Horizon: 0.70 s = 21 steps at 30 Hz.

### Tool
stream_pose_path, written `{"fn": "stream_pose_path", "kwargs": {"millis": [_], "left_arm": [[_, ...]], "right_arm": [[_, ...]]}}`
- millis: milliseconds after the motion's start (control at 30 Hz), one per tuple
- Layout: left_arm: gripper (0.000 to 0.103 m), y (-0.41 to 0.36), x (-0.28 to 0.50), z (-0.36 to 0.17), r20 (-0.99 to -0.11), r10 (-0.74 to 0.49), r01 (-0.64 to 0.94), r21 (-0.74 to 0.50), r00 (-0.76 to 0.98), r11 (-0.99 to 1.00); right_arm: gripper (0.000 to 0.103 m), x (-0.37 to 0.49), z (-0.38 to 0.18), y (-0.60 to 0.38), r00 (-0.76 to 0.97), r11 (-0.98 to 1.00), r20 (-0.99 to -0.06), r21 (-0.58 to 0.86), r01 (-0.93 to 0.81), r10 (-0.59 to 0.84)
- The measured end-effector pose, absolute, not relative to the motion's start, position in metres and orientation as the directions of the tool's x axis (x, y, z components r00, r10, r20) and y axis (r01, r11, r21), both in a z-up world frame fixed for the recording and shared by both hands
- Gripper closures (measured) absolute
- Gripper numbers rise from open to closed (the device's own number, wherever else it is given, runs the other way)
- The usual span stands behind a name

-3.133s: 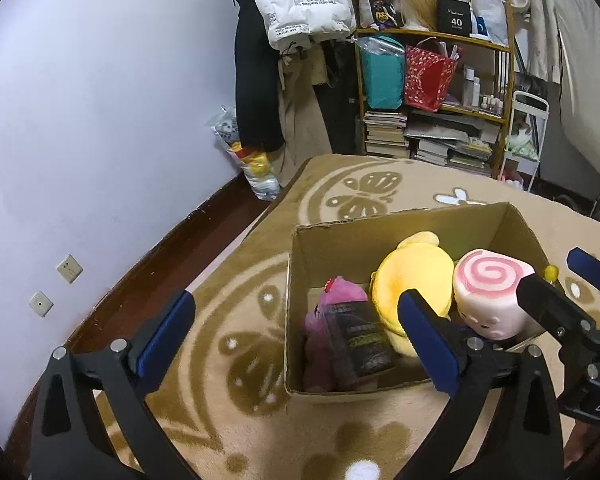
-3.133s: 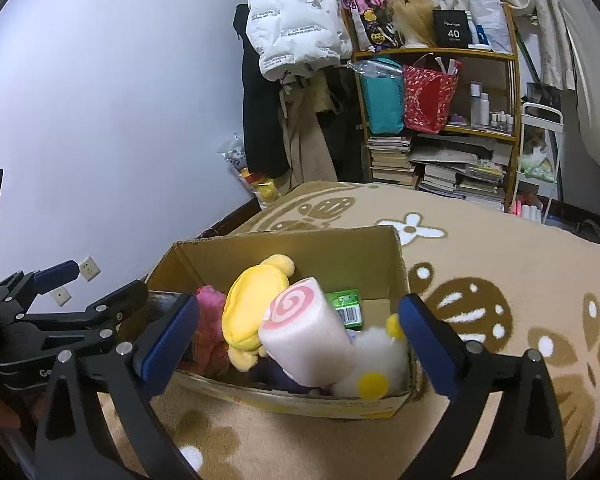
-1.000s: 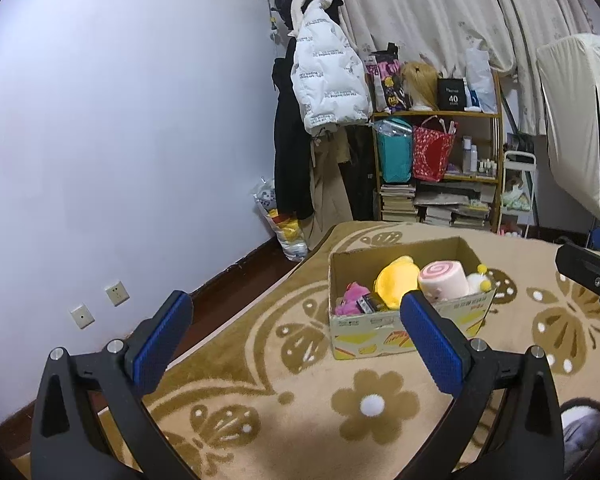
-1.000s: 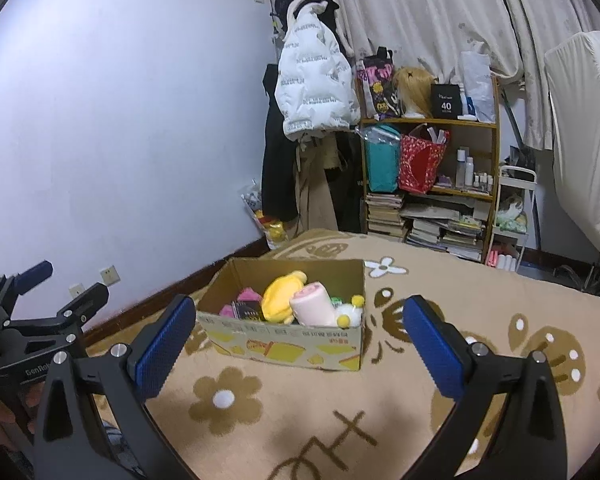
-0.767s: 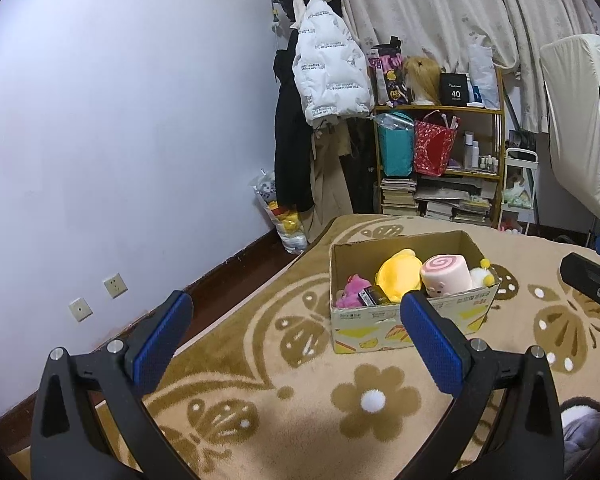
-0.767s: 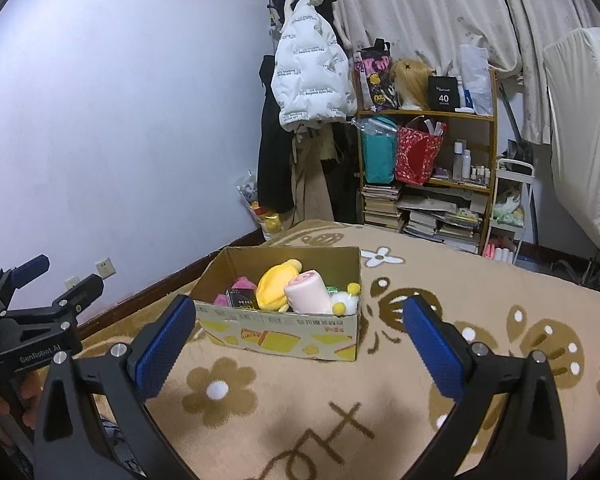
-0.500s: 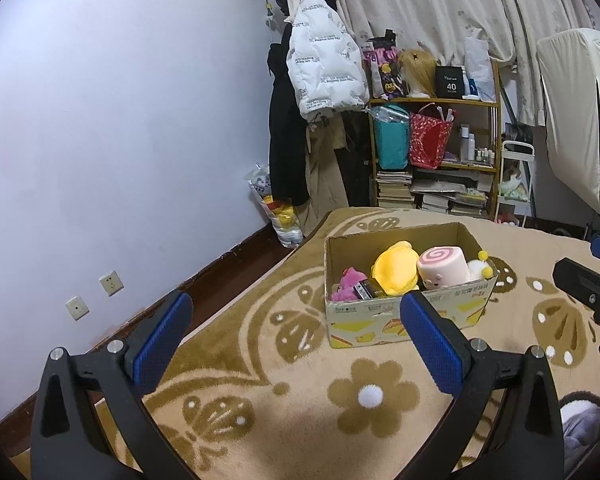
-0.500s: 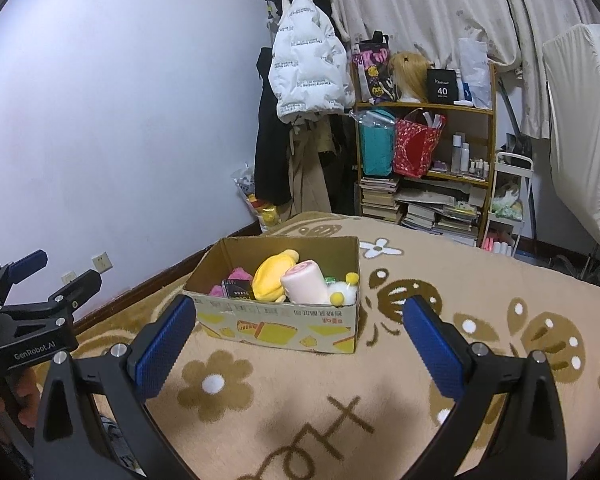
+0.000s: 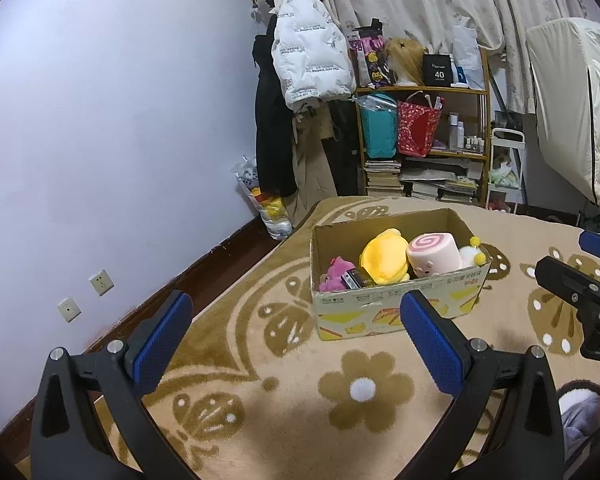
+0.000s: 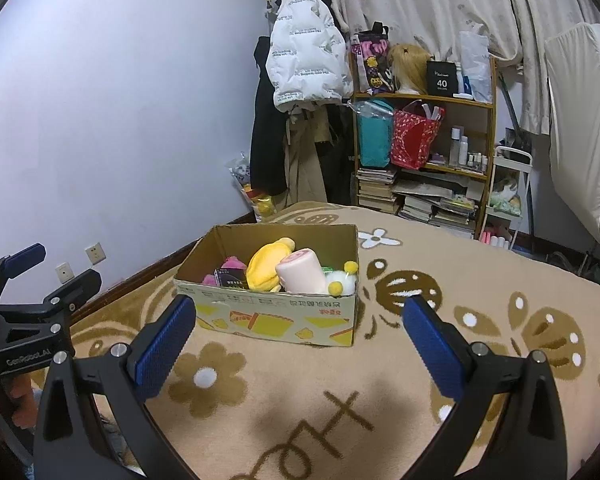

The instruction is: Organize soft objects

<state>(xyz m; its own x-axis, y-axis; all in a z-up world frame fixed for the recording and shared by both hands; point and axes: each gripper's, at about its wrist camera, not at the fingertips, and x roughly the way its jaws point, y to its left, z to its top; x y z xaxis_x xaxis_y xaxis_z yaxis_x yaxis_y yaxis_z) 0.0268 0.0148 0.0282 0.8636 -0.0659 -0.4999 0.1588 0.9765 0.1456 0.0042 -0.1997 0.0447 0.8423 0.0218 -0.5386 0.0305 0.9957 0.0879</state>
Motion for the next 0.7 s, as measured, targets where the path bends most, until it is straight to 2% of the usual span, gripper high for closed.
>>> {"fn": "stream_pose_path", "kwargs": {"millis": [700], "left_arm": [[0.000,0.0119,0.0224,0.0275,-0.484,-0.071,0.163,0.150,0.872,0.975]], "right_arm": [[0.000,0.0052,0.0367,-0.2012,0.833,0.995,-0.553,0.091,0.036,0.020]]}}
